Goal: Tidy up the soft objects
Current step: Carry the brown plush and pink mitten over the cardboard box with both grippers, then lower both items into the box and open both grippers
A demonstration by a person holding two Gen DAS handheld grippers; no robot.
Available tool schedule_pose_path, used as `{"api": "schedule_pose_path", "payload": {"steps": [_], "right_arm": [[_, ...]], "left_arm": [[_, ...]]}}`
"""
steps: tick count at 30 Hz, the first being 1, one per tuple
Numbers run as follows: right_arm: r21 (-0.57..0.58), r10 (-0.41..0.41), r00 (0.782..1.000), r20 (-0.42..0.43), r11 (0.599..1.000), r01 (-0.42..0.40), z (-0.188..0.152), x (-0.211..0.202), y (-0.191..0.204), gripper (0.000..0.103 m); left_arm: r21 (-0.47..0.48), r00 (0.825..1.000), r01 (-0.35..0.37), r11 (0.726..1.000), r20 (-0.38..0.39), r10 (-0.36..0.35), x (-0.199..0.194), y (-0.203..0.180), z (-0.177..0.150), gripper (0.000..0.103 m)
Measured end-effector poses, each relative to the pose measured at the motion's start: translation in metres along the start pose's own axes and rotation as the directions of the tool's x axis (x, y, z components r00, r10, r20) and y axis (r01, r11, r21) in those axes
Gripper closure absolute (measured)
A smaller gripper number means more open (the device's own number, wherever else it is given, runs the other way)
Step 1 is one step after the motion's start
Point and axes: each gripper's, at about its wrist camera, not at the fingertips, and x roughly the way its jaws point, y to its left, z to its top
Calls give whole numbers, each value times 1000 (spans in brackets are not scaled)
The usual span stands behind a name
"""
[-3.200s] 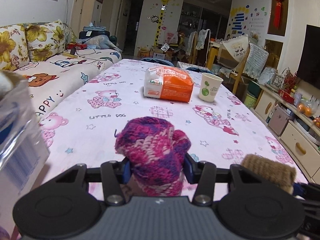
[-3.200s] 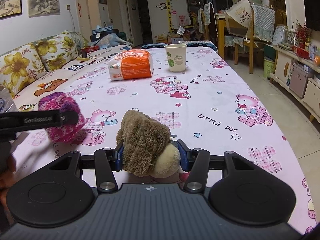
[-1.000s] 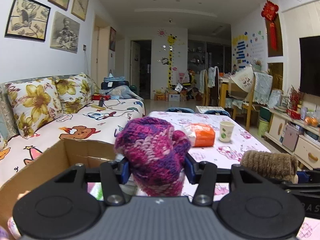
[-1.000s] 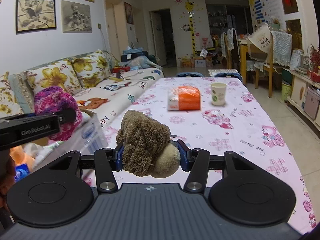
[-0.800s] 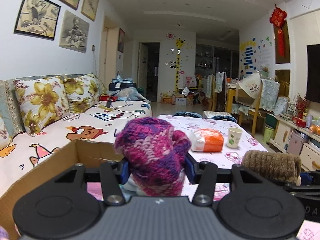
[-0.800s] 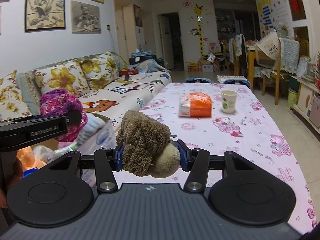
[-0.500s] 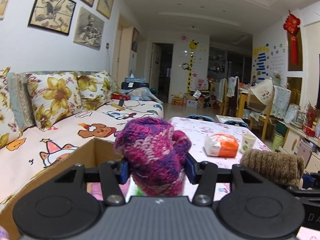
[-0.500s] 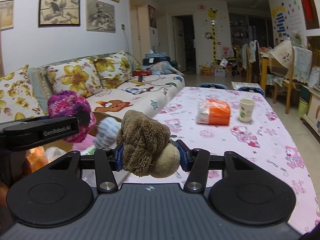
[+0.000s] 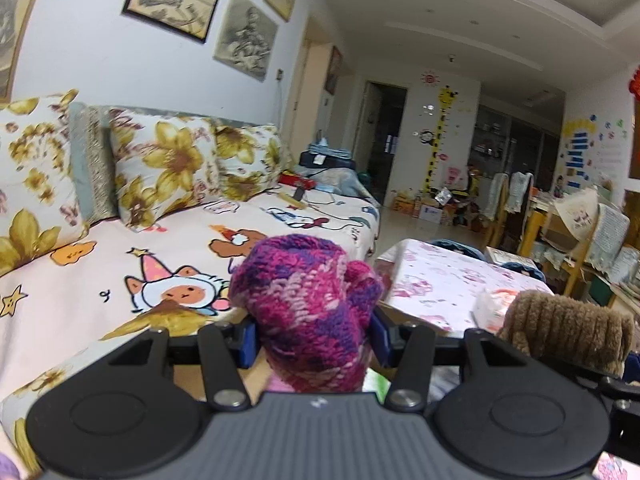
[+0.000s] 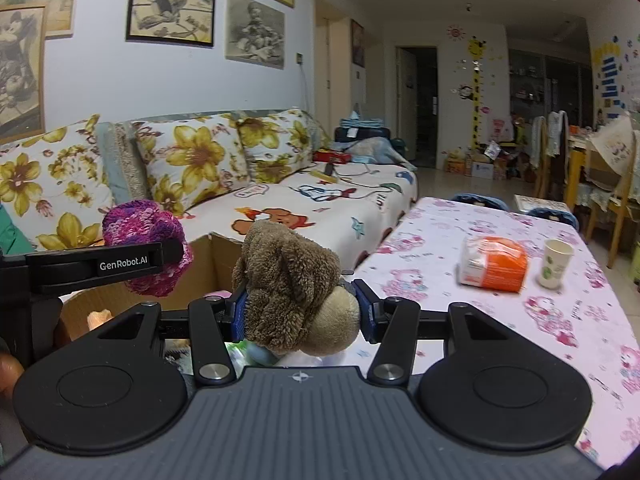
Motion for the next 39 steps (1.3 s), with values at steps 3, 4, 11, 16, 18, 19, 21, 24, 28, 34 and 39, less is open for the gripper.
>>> {"api": "schedule_pose_path", "payload": {"steps": [3, 4, 11, 16, 18, 19, 21, 24, 28, 34, 39], "right_arm": [[-21, 27, 1000, 6, 999, -26, 1, 3, 1, 39], [-34, 32, 999, 8, 999, -32, 1, 5, 3, 39], [-138, 69, 998, -1, 988, -69, 3, 22, 11, 39], [-163, 92, 995, -47, 982, -99, 1, 33, 10, 38], [-166, 97, 993, -61, 981, -106, -1, 36, 11, 35], [-166, 109, 991, -74, 979, -120, -2, 37, 12, 27], [-152, 149, 984, -94, 975, -163, -3, 35, 14, 5], [-156, 178, 980, -92, 969, -191, -2, 21, 18, 3], [-150, 164, 984, -67, 974, -172, -1, -6, 19, 2], [-39, 76, 996, -38, 996, -78, 0, -43, 9, 1], [77, -31, 998, -58, 996, 36, -5, -68, 0, 0]], "left_arm": [[-21, 1000, -1, 1000, -11, 1, 6, 10, 3, 51], [-27, 1000, -1, 1000, -18, 1, 8, 13, 3, 51], [-55, 997, 14, 998, -71, -18, 18, 21, 2, 50], [-57, 996, 10, 998, -84, -15, 24, 24, 3, 50], [-57, 995, 10, 998, -94, -16, 28, 23, 2, 49], [-56, 995, 9, 998, -100, -14, 29, 23, 2, 48], [-59, 994, 4, 998, -108, -10, 32, 24, 1, 42], [-65, 994, -8, 998, -109, 1, 32, 25, 2, 20], [-56, 996, -21, 998, -87, 16, 27, 25, 3, 12], [3, 998, -48, 999, -41, 48, 11, 19, 5, 1], [71, 997, -71, 995, -39, 74, 2, 14, 6, 1]]}}
